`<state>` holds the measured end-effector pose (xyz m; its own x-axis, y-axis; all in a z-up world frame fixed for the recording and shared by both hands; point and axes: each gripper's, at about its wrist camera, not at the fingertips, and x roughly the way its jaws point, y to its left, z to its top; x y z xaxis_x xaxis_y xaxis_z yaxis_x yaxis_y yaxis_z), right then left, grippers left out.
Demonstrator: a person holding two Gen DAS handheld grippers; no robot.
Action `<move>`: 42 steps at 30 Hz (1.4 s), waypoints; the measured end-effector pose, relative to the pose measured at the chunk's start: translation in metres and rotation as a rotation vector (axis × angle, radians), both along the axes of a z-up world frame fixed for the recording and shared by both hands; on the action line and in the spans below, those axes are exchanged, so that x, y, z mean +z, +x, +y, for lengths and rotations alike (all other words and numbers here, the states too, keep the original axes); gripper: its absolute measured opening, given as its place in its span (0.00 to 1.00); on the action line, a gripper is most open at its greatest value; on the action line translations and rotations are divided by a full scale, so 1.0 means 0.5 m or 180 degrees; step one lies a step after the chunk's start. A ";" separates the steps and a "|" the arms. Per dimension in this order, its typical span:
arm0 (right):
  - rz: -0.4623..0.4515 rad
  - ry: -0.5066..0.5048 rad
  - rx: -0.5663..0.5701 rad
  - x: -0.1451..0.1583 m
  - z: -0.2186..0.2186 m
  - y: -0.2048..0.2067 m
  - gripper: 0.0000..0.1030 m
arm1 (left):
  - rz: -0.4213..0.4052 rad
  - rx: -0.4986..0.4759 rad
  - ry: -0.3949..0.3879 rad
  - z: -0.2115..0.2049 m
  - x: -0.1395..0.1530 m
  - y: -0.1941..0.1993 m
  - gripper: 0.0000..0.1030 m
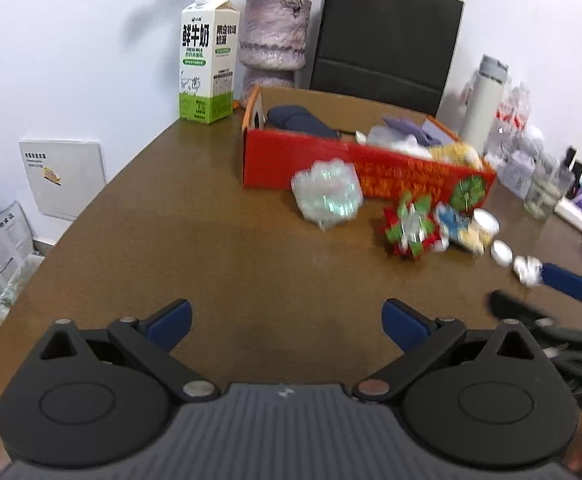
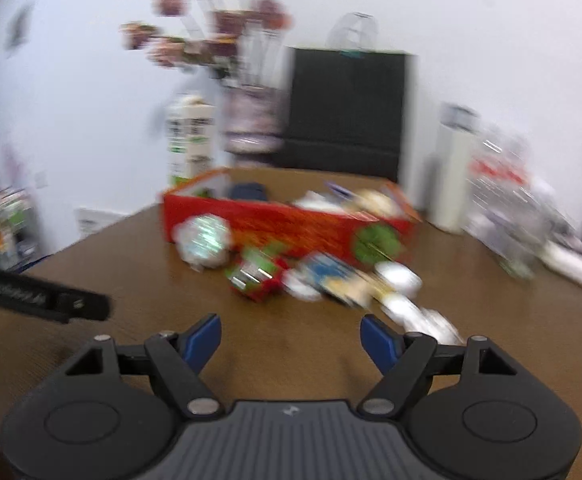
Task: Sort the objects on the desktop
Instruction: 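Grasp the clear plastic bag with left tool while right tool grasps the red ornament, then carry the bag and ornament over the box and open both tools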
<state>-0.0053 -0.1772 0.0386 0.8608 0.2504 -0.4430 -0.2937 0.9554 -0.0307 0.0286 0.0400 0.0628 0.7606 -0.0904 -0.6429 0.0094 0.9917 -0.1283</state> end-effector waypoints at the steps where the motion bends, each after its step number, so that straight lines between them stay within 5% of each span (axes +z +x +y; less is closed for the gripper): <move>1: 0.0010 -0.0037 0.0097 0.001 0.013 0.027 0.73 | -0.0036 -0.0031 -0.0017 0.005 0.007 0.016 1.00; 9: 0.0085 -0.0348 0.0233 -0.020 0.081 0.213 0.71 | -0.0108 -0.0195 -0.0078 0.003 0.016 0.189 1.00; 13: 0.0166 -0.0303 0.0296 -0.049 0.092 0.238 0.65 | -0.0221 -0.0022 0.0316 -0.037 -0.035 0.258 1.00; 15: 0.0235 -0.0313 0.0307 -0.058 0.093 0.242 0.51 | -0.0173 -0.0031 0.0123 -0.038 -0.062 0.273 1.00; 18: 0.0244 -0.0173 0.0289 -0.057 0.080 0.241 0.44 | -0.0084 -0.0084 -0.0033 -0.039 -0.078 0.284 0.98; 22: 0.0181 -0.0193 0.0241 -0.055 0.085 0.228 0.39 | -0.0231 -0.0054 0.0017 -0.039 -0.075 0.267 0.77; 26: 0.0022 -0.0104 0.0227 -0.046 0.080 0.210 0.37 | -0.0241 -0.0097 -0.0073 -0.034 -0.074 0.240 0.40; 36: -0.0463 0.0258 -0.0056 0.022 0.033 0.088 0.37 | -0.0703 -0.0062 -0.0527 0.000 0.012 0.088 0.35; 42: -0.0746 0.0438 -0.0196 0.074 -0.010 0.010 0.37 | -0.0973 0.0064 -0.0089 -0.005 0.078 -0.003 0.38</move>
<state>-0.0006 -0.1821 0.0754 0.9513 0.2386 -0.1953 -0.2353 0.9711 0.0403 0.0273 0.0375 0.1020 0.9202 -0.0877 -0.3815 0.0322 0.9882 -0.1497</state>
